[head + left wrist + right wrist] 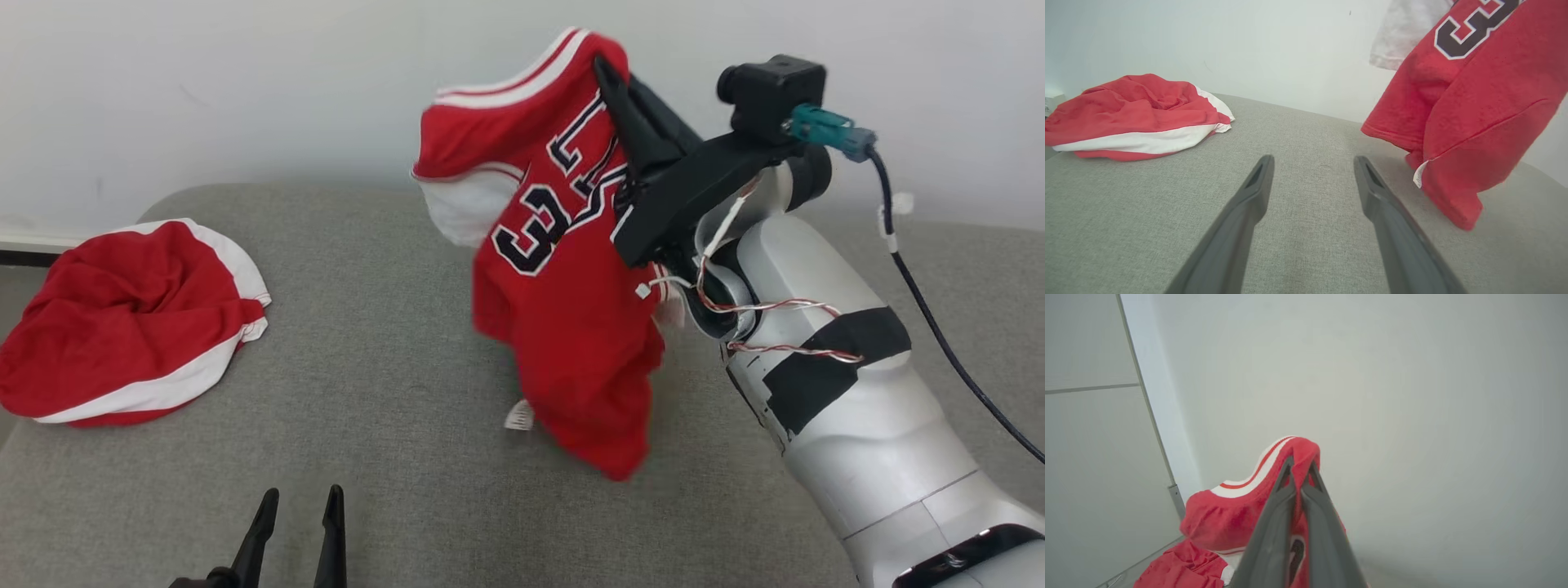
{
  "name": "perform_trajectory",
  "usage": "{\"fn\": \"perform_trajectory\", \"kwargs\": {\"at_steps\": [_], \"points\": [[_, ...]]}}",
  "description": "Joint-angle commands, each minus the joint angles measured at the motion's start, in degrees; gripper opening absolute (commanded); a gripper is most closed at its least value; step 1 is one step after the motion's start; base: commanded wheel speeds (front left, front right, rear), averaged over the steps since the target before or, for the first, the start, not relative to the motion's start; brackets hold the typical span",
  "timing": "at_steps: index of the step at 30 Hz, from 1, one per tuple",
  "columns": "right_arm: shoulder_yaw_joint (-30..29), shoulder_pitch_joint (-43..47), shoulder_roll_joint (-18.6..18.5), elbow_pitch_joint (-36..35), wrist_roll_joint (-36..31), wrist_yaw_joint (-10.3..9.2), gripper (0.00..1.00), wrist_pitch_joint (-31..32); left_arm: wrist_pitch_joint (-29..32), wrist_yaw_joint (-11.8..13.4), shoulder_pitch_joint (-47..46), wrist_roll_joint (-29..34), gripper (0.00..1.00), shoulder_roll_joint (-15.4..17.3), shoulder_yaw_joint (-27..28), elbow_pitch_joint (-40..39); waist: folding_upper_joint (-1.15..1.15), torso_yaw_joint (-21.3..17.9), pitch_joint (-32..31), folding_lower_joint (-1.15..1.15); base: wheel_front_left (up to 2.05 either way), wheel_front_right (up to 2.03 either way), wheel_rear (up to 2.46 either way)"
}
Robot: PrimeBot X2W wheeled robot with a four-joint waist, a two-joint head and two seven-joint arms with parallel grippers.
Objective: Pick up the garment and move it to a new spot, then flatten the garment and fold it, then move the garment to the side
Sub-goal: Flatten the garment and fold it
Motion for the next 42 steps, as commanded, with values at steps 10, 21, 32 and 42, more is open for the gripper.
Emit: {"fn": "perform_trajectory", "kwargs": {"at_steps": [10,21,32,42], "points": [[-18.3,6.8,-3.4,14.7,-8.6,0.03,0.0,-8.6,0.0,-0.5,1.2,0.1,1.0,0.1,0.2,-0.6,-0.01,-4.1,-0.5,0.0,0.0,0.0,0.0],[-32.9,16.7,-8.9,27.4,-17.1,0.03,0.0,-11.3,0.0,-0.9,-1.0,-0.1,1.0,0.3,0.5,0.1,-0.01,-5.6,1.5,0.0,0.0,0.0,0.0],[-41.6,20.1,-10.4,27.5,-29.2,0.03,1.0,-12.2,0.0,-1.4,-1.3,0.1,1.0,0.3,0.9,1.1,-0.01,-6.5,1.0,0.0,0.0,0.0,0.0],[-37.2,24.4,-2.1,13.4,-37.2,0.04,1.0,-6.7,0.0,-1.5,-0.2,-0.2,1.0,0.1,1.1,1.3,-0.01,-6.5,-0.2,0.0,0.0,0.0,0.0]]}}
